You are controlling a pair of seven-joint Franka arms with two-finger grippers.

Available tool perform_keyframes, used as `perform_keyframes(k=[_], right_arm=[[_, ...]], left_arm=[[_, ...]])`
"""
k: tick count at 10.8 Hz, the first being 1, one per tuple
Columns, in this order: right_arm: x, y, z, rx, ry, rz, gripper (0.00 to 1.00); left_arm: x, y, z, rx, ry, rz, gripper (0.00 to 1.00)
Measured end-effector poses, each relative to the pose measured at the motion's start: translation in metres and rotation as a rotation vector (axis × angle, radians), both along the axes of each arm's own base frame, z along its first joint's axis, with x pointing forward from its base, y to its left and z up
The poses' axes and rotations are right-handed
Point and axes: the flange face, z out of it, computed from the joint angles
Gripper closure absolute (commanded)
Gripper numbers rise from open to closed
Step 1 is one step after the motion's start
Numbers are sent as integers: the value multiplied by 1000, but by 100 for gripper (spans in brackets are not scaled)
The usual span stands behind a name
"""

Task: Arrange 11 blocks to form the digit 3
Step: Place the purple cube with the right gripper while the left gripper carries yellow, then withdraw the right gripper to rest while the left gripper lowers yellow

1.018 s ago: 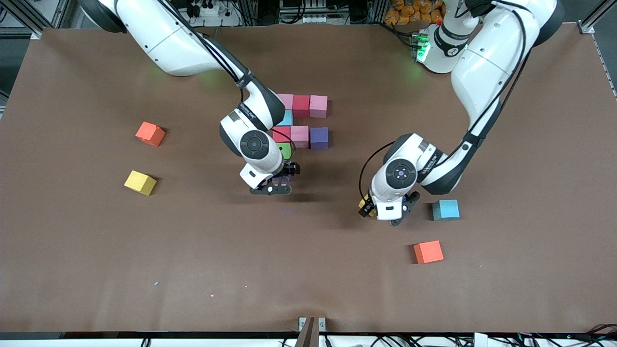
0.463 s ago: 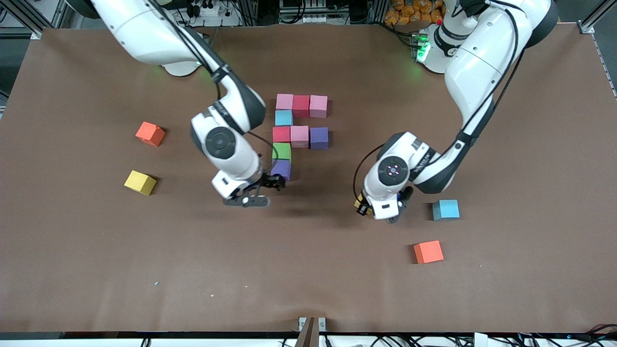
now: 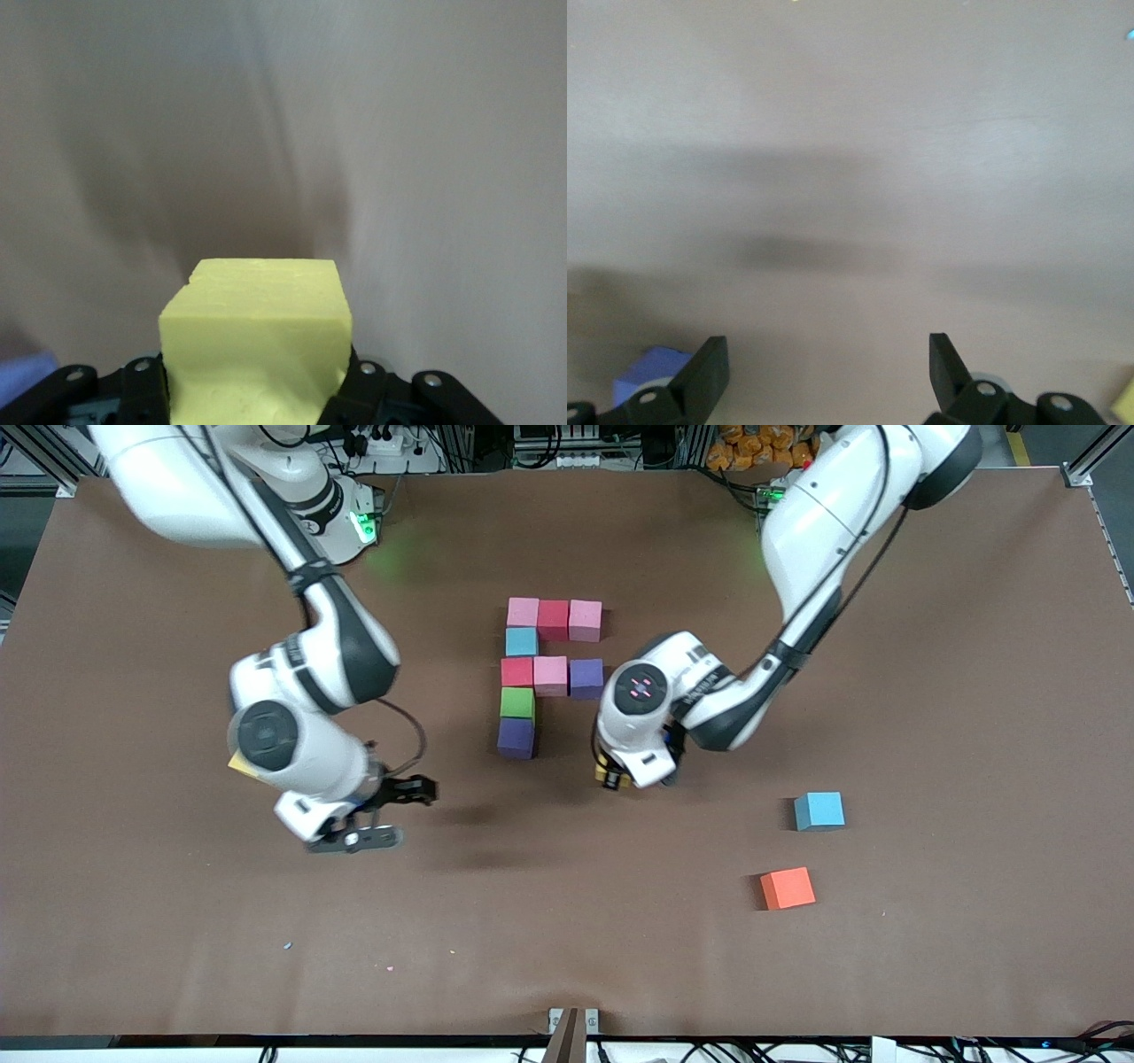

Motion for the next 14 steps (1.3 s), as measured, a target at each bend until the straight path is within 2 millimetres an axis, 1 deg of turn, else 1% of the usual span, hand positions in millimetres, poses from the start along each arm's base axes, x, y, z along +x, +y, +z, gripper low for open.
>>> perform_keyframes(k=[2,3,4,5,7,9,10,11,13,14], right_arm=[[5,-59,8,-14,61,54,0],[5,-88,15,-17,91,76,0],[-1,-107,29,-23,126,95,0],[-10,-115,45,-33,161,103,0],[-27,-123,75,-57,212,101,0],[-37,-140,103,-74,211,113,0],[-41,-154,125,-85,179,124,0],[-48,-168,154,-98,136,129,0],[-71,-189,219,-113,39,115,0],[-84,-202,248,-112,-3,116,0]], left_arm=[[-18,-28,7,-24,11,39,100],[-24,-39,7,-30,14,51,100],[-29,-48,4,-34,17,51,100],[-32,-54,-1,-37,21,53,100],[-35,-64,-14,-43,30,66,100],[-36,-72,-25,-31,21,66,100],[-39,-75,-29,-22,14,71,100],[-41,-77,-30,-18,11,72,100],[-41,-79,-29,-19,9,102,100],[-40,-78,-28,-19,9,125,100]])
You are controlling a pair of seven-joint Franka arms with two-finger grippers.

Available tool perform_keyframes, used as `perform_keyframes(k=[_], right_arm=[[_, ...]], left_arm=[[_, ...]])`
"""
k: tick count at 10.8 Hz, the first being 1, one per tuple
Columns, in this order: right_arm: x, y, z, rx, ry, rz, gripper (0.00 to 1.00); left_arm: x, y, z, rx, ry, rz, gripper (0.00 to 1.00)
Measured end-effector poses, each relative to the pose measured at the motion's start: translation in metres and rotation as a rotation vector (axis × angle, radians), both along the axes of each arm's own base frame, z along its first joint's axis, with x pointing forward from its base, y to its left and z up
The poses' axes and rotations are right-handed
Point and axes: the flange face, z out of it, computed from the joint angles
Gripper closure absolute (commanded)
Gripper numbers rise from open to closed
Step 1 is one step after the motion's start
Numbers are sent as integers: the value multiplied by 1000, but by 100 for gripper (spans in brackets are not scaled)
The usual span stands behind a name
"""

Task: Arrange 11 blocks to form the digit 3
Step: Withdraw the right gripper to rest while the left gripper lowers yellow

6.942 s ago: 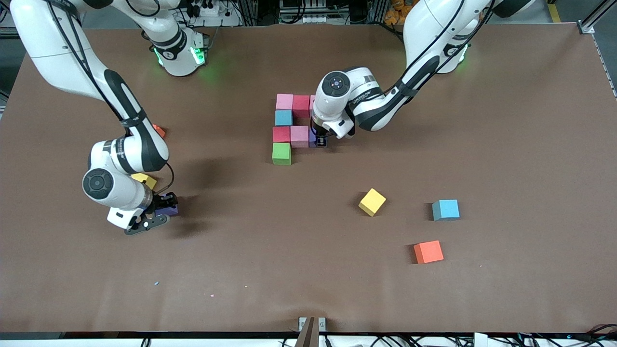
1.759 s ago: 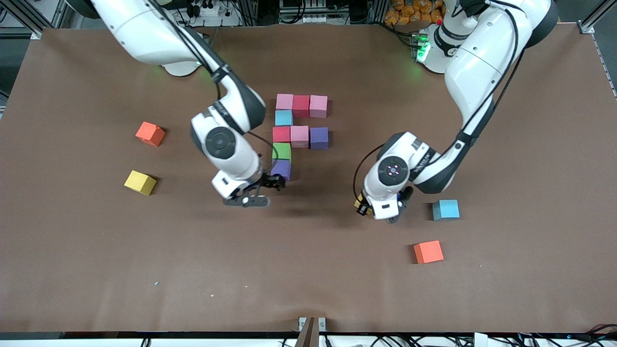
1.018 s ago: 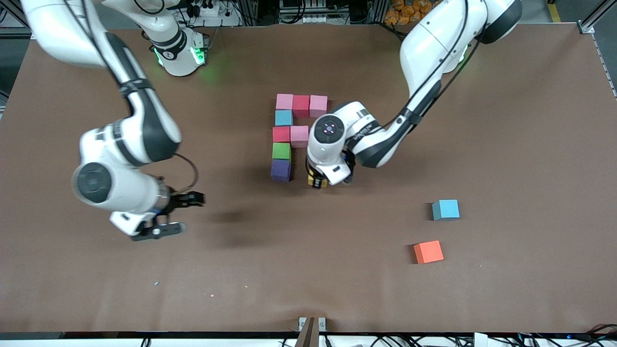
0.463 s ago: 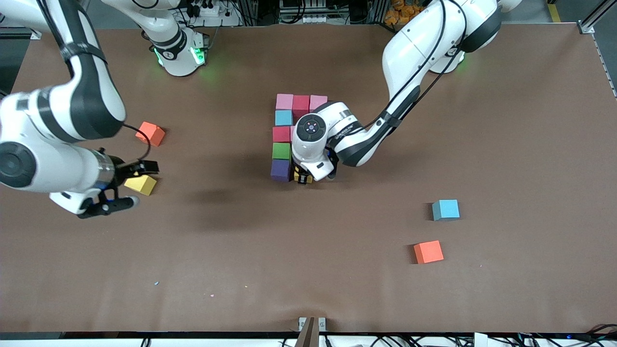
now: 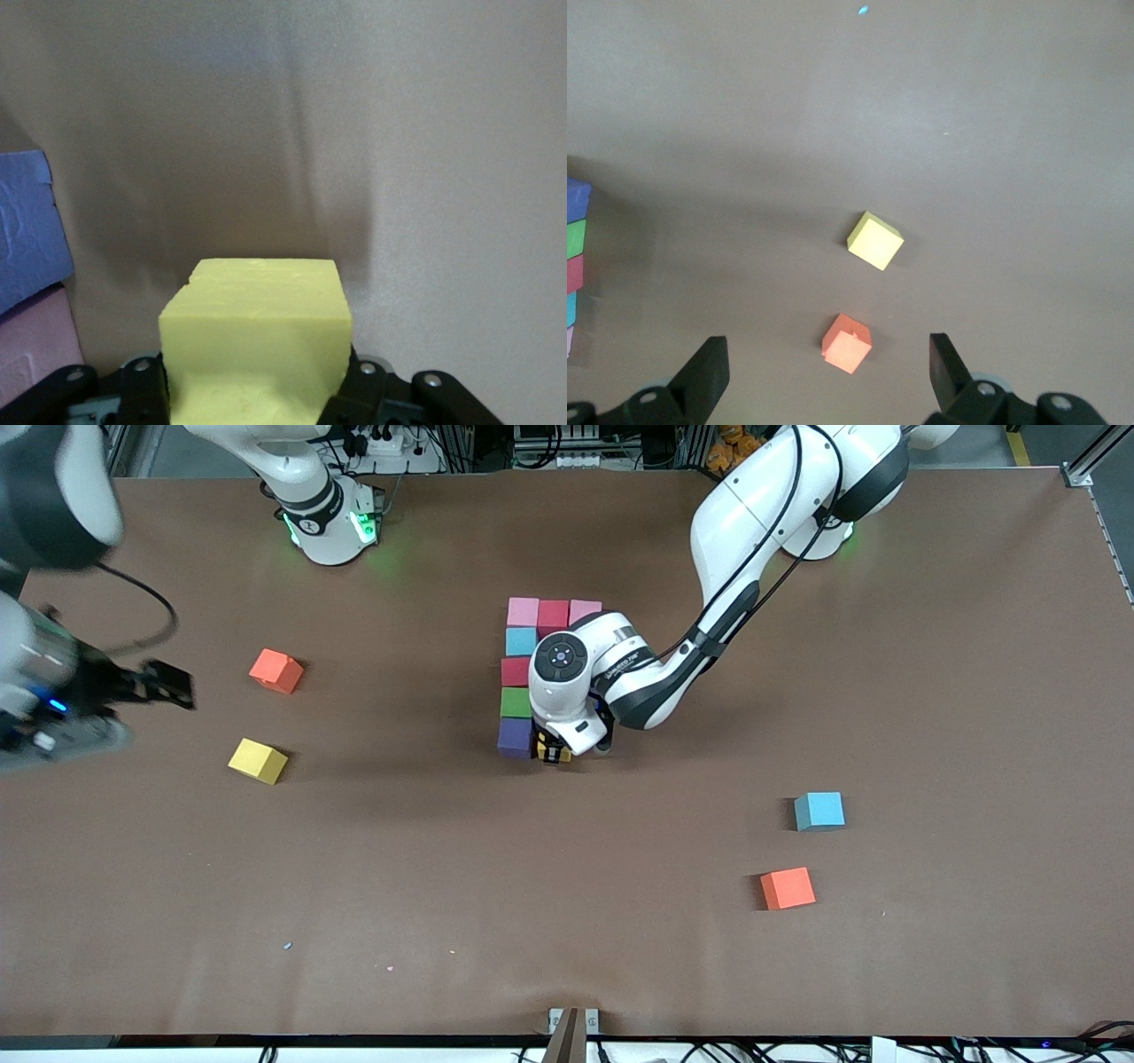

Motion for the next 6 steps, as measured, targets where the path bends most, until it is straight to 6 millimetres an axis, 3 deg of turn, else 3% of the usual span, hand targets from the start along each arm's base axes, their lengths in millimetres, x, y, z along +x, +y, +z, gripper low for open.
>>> perform_keyframes(k=[3,4,6], right_arm=[[-36,-57,51,83,-63,-3,0],[-42,-78,55,101,-71,-17,0],[-40,-94,41,120,-53,-63,0]], left_arm=[[-2,-2,0,-1,1,31,100],[-2,-3,1,-4,0,39,100],[-3,-5,1,-6,-1,42,100]])
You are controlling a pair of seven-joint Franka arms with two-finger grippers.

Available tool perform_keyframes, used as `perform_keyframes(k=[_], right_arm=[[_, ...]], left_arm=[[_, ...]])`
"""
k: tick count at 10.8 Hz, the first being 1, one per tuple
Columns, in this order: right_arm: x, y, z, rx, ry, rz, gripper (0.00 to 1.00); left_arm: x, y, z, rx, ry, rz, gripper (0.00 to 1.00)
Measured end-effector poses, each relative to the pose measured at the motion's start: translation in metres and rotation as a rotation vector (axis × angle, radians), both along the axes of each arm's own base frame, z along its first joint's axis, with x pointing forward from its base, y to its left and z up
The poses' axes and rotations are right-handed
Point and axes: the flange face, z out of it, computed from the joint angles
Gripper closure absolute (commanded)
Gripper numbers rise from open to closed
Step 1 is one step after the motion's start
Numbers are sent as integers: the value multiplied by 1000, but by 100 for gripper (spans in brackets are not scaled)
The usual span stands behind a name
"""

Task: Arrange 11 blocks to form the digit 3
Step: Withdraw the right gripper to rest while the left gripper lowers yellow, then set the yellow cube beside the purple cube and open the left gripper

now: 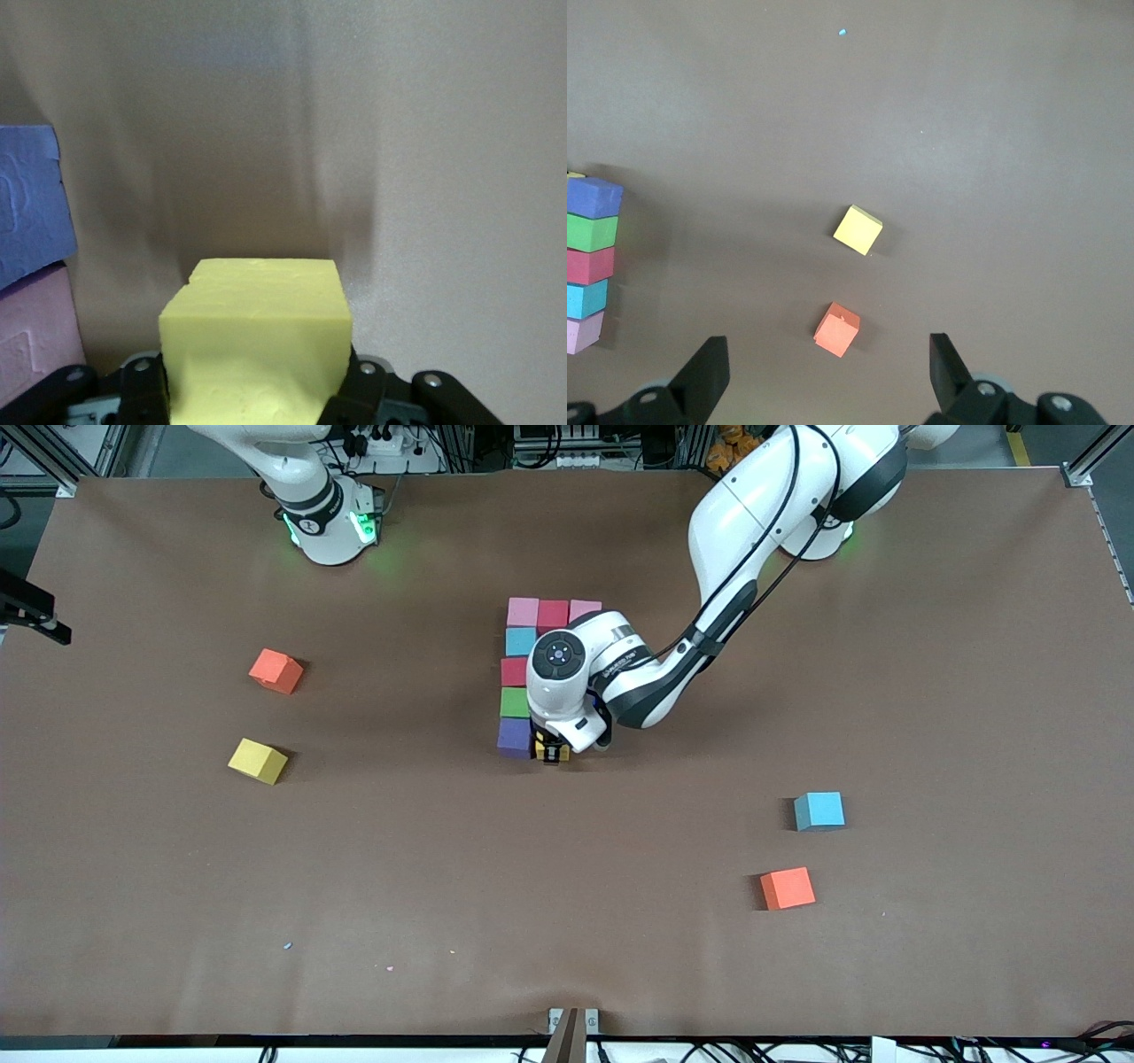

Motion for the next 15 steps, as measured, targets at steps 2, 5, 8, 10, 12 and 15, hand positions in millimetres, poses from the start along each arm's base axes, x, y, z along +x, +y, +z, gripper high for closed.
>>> perform_keyframes(k=[2,5,8,10,12,15], right_arm=[[6,5,-12,0,23,-91,0],[9,23,-18,-7,44,-221,0],[7,23,-10,-24,32,-250,0],[3,28,-5,-38,51,-331,0],[2,28,-6,-41,63,-356,0],[3,34,-9,-41,69,-263,0]], left_arm=[[-2,-2,-1,-5,-2,2,100],[-3,-4,-5,-12,-1,14,100],[-3,-4,-6,-21,-5,21,100],[-3,-5,-6,-23,-5,24,96],[-4,-6,-7,-23,-6,22,39],[-6,-7,-7,-23,-6,18,0]])
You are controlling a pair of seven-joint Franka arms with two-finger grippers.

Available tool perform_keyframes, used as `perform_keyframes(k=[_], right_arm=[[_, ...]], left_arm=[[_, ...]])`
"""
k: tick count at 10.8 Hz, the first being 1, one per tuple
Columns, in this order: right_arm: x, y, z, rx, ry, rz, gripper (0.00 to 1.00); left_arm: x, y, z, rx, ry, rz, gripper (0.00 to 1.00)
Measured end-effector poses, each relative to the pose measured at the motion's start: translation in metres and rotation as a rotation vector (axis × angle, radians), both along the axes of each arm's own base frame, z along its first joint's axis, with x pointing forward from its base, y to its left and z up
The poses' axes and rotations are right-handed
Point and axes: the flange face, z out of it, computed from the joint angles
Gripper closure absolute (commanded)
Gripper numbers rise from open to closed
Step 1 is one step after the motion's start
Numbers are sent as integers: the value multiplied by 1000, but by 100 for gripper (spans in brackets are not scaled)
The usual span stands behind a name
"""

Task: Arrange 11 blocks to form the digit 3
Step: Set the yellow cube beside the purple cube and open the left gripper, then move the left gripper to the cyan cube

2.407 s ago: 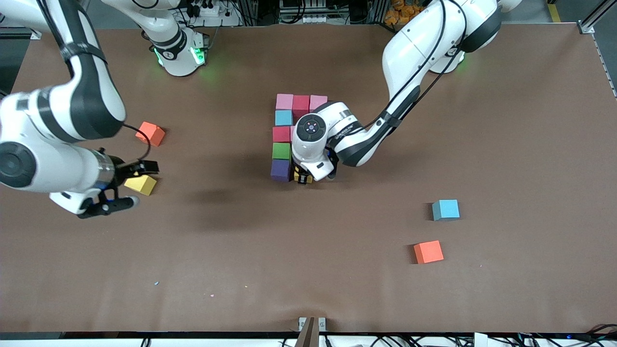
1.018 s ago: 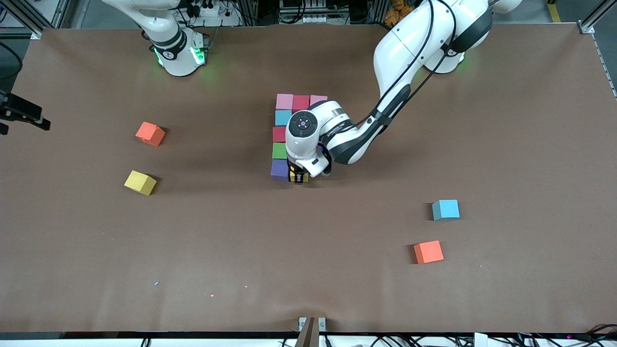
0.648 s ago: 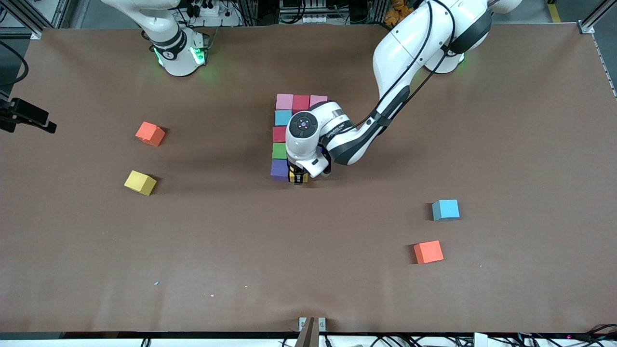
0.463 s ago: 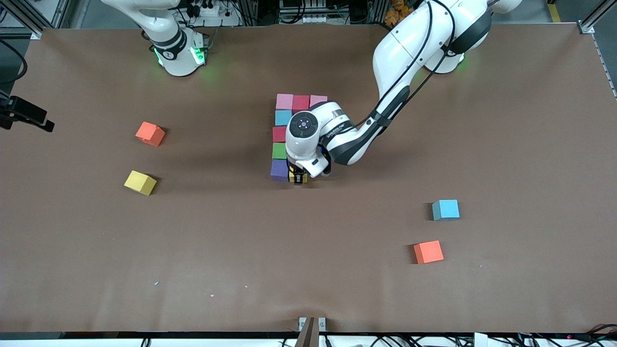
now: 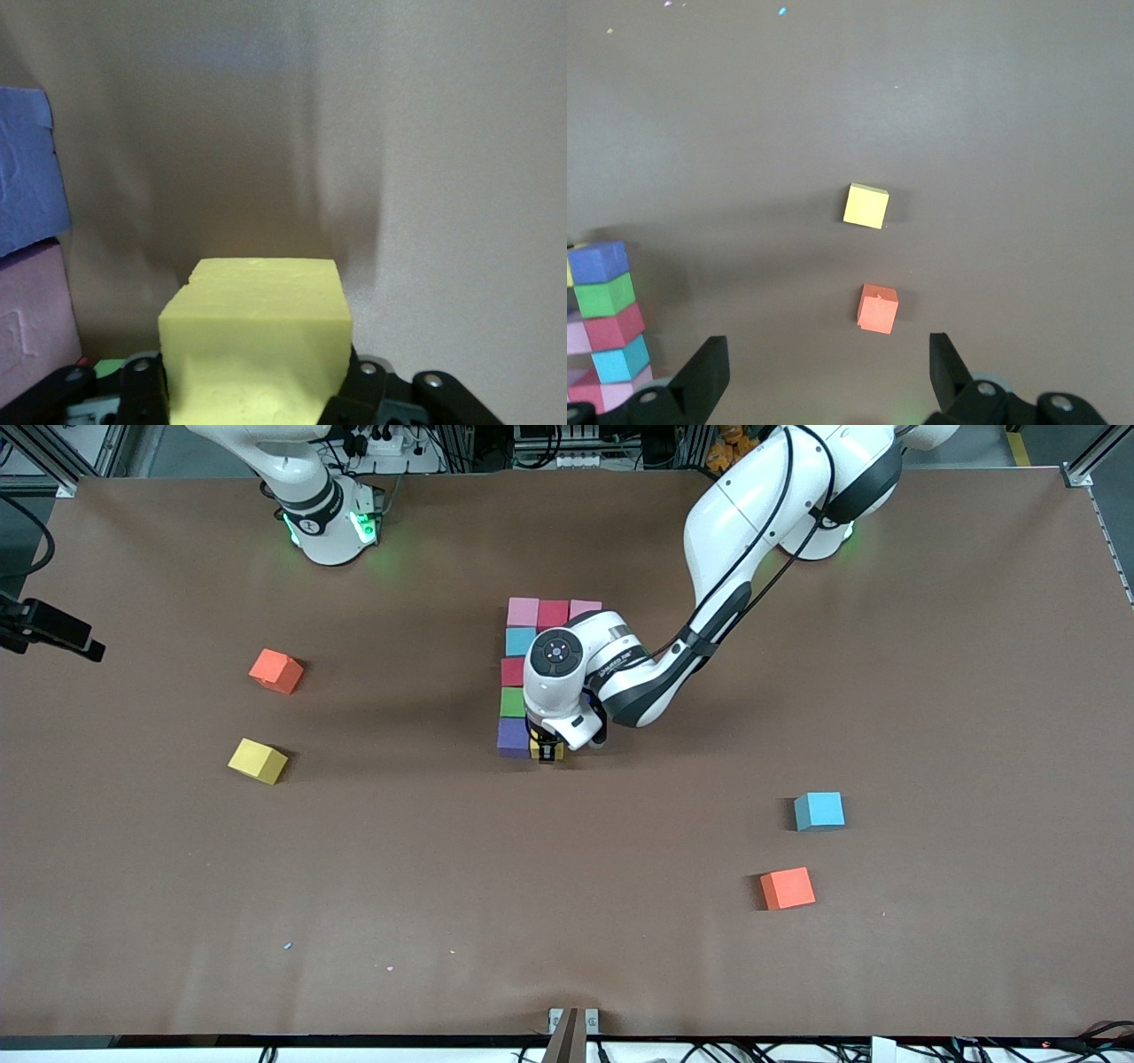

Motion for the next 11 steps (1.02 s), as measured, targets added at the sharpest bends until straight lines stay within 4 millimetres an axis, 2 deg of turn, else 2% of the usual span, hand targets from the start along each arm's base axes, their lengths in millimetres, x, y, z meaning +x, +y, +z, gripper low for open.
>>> perform_keyframes(k=[3,7,9,11], right_arm=[[1,2,-1,1,0,30,0],[1,3,0,-1,-2,38,0],[1,4,0,-1,-4,42,0],[2,4,0,-3,-8,42,0]], left_arm=[[1,-1,1,-4,-3,0,0],[-2,-4,23,10,-5,-16,0],[-3,-5,50,29,-7,-47,0],[9,13,88,87,-7,-126,0]])
